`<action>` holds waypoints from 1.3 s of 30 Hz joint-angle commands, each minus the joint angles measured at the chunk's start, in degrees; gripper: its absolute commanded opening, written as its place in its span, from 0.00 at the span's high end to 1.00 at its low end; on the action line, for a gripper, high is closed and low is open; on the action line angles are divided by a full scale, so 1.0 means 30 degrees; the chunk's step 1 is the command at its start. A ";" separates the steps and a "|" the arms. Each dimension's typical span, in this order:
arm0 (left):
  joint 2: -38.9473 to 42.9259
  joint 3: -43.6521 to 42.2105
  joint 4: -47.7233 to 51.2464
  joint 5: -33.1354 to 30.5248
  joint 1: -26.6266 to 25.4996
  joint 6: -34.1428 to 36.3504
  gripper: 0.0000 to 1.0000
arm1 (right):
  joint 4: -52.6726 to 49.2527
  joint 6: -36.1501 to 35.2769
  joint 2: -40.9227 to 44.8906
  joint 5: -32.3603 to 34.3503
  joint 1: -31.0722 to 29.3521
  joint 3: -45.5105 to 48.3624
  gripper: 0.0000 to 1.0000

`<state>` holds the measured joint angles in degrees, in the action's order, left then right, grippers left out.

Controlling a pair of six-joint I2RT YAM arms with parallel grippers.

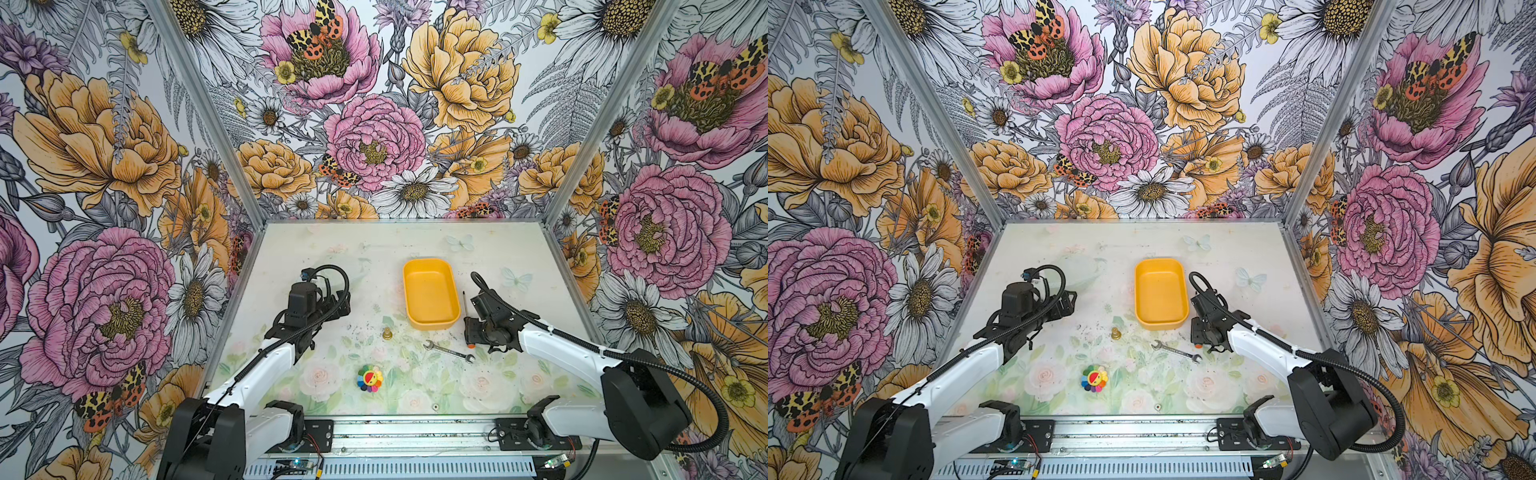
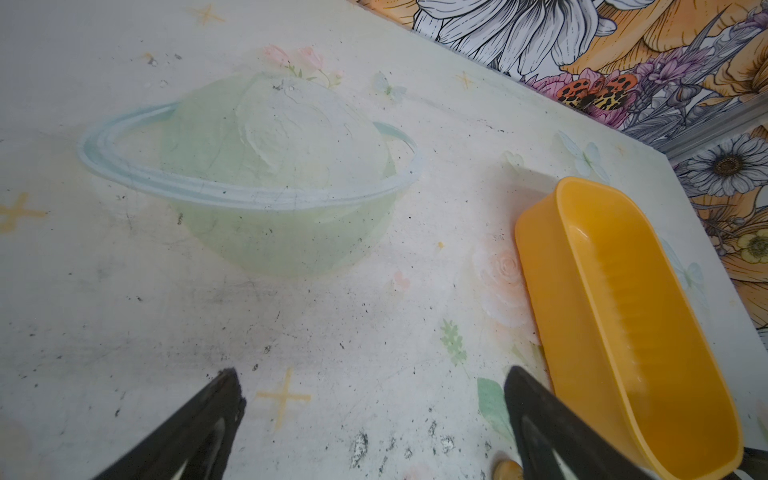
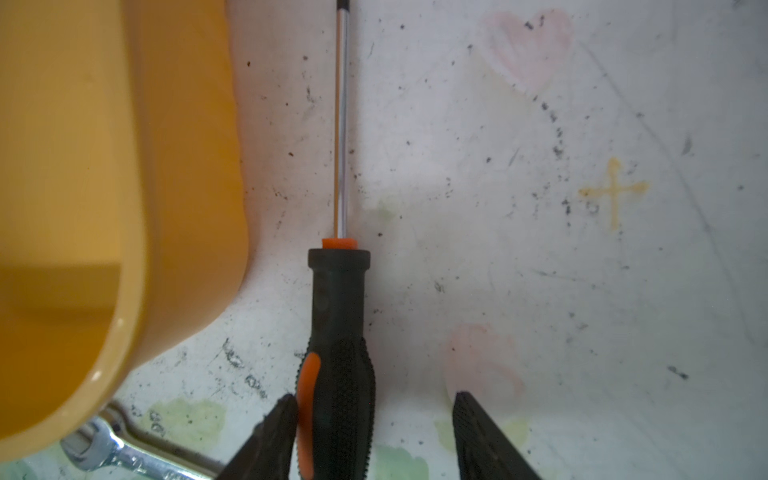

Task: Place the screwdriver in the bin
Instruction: 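Lower the right gripper over the screwdriver handle and close on it, then lift the screwdriver with the right gripper and carry it over the bin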

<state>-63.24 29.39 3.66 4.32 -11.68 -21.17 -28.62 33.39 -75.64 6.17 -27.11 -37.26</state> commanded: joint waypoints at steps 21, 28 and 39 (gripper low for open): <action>-0.0314 0.1159 0.0704 0.0467 -0.0130 -0.0100 0.01 | 0.1074 -0.0267 -0.1842 -0.0636 -0.0191 -0.0210 0.79; -0.0162 0.1044 0.0799 0.0495 -0.0178 -0.0173 0.01 | 0.0964 -0.0473 0.0249 -0.2695 0.1243 -0.0141 1.00; 0.0095 0.1121 0.0801 0.0612 -0.0221 -0.0268 0.01 | -0.1593 -0.0986 0.2369 -0.4262 0.2054 -0.5074 1.00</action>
<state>-64.20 31.33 5.82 4.95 -11.88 -21.15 -32.71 30.98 -69.97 -4.86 -20.05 -48.10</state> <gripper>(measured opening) 0.988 0.316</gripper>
